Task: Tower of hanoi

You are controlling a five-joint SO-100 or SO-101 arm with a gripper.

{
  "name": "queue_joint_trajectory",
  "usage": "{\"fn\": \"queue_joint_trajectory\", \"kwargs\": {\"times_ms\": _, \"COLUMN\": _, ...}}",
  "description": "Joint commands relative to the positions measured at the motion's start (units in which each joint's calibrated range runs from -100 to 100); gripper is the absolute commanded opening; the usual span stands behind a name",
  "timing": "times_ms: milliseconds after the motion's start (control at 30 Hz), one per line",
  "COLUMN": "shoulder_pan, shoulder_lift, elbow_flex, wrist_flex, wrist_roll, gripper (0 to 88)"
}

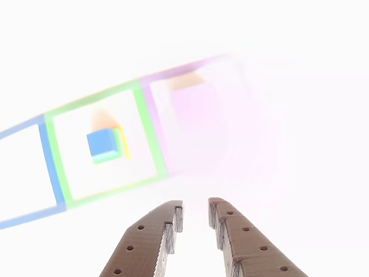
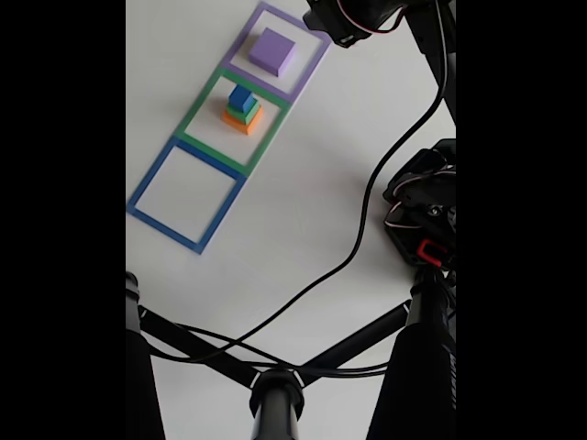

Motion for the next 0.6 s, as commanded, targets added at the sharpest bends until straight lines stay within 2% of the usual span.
{"fn": "queue_joint_trajectory", "kwargs": {"times_ms": 0, "shoulder_pan": 2.64, "shoulder_lift": -0.36, "elbow_flex": -9.03, "wrist_flex": 3.69, "wrist_roll": 0.00, "gripper": 0.4}}
{"fn": "queue_joint_trajectory", "kwargs": {"times_ms": 200, "shoulder_pan": 6.76, "shoulder_lift": -1.33, "elbow_flex": -8.94, "wrist_flex": 3.69, "wrist_roll": 0.00, "gripper": 2.1}}
{"fn": "queue_joint_trajectory", "kwargs": {"times_ms": 333, "shoulder_pan": 9.44, "shoulder_lift": -3.35, "elbow_flex": -3.58, "wrist_flex": 1.59, "wrist_roll": 0.00, "gripper": 9.7}}
{"fn": "queue_joint_trajectory", "kwargs": {"times_ms": 433, "shoulder_pan": 11.84, "shoulder_lift": -7.55, "elbow_flex": 8.15, "wrist_flex": -5.70, "wrist_roll": 0.00, "gripper": 18.8}}
{"fn": "queue_joint_trajectory", "kwargs": {"times_ms": 567, "shoulder_pan": 15.20, "shoulder_lift": -15.06, "elbow_flex": 30.51, "wrist_flex": -23.52, "wrist_roll": 0.00, "gripper": 28.6}}
